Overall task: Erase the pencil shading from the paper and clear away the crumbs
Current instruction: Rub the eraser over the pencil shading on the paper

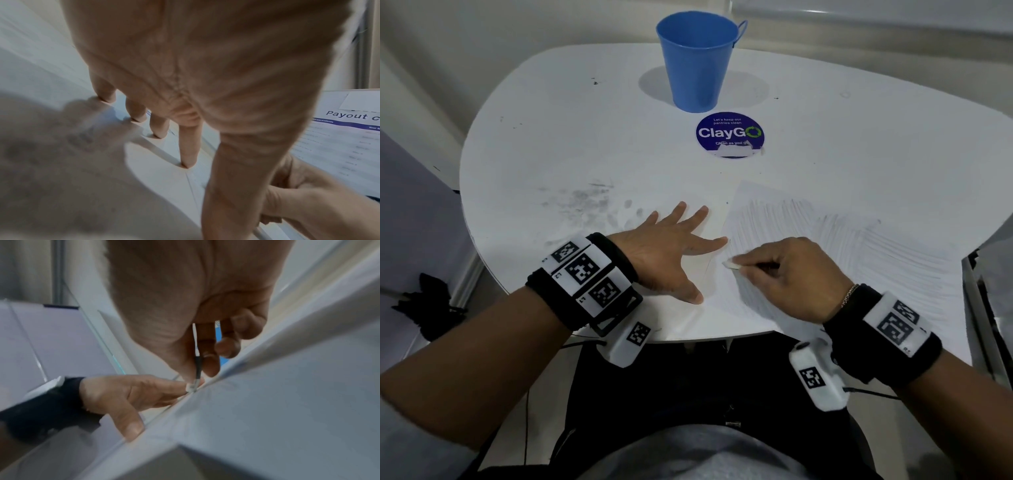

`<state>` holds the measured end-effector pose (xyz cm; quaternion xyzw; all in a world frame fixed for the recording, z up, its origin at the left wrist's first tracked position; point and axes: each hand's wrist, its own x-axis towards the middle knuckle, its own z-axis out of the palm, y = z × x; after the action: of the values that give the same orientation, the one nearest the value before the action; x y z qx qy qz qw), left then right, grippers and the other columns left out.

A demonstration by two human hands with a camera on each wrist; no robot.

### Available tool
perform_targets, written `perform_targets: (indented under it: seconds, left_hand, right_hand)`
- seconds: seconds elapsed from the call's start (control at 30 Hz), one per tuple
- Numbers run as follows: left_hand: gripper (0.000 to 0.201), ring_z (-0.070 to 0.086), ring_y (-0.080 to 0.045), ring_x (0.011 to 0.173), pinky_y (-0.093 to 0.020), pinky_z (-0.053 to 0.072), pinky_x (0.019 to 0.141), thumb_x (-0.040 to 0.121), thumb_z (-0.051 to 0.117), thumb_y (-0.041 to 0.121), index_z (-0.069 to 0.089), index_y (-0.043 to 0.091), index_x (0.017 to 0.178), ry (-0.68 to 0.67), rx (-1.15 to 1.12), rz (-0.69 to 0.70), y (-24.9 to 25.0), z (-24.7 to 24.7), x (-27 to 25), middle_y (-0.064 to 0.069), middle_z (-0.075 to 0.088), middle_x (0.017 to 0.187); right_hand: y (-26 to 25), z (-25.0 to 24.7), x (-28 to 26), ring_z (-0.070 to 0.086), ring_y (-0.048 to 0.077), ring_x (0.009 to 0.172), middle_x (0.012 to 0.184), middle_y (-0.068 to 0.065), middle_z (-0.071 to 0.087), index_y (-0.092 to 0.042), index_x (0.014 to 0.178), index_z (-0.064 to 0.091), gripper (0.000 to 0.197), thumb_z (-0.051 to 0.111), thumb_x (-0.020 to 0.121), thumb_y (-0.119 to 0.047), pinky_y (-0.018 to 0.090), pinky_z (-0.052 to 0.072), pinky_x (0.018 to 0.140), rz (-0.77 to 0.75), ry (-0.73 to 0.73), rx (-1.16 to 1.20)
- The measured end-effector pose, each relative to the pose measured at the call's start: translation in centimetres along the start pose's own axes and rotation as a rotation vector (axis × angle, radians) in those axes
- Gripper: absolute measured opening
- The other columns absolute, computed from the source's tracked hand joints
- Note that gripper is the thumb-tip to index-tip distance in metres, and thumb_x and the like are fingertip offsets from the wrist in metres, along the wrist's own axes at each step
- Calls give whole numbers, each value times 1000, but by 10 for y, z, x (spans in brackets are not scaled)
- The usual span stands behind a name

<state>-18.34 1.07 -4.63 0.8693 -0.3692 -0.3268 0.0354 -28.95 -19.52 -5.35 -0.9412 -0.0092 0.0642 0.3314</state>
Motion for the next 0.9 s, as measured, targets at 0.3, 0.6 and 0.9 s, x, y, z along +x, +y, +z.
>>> perform_targets:
  seconds: [0.3,0.6,0.9]
  left_hand:
    - [96,-33,-11,147,-47,-15,123,84,71,57,4,59,153,-4,-2,-3,3,-2,-2,15,-29,163]
    - [102,-42,-10,142,-47,-20,121,79,62,76,-6,58,153,-59,13,33,-5,-2,-2,18,-35,159]
    - [102,-37,-11,145,-47,-16,122,83,71,57,-3,59,153,-23,23,32,-4,0,2,16,-31,161]
  right_hand:
    - [-6,7,0,66,-3,90,103,-23,72,-35,111,75,21,65,93,-30,27,53,87,-9,-1,21]
    - [-10,6,-2,58,-4,63,71,-20,69,-34,104,77,17,68,90,-29,21,48,70,-31,-133,32]
    - [-12,15,-5,58,-8,64,67,-36,61,-32,109,75,21,67,92,-23,9,41,67,-59,-144,96]
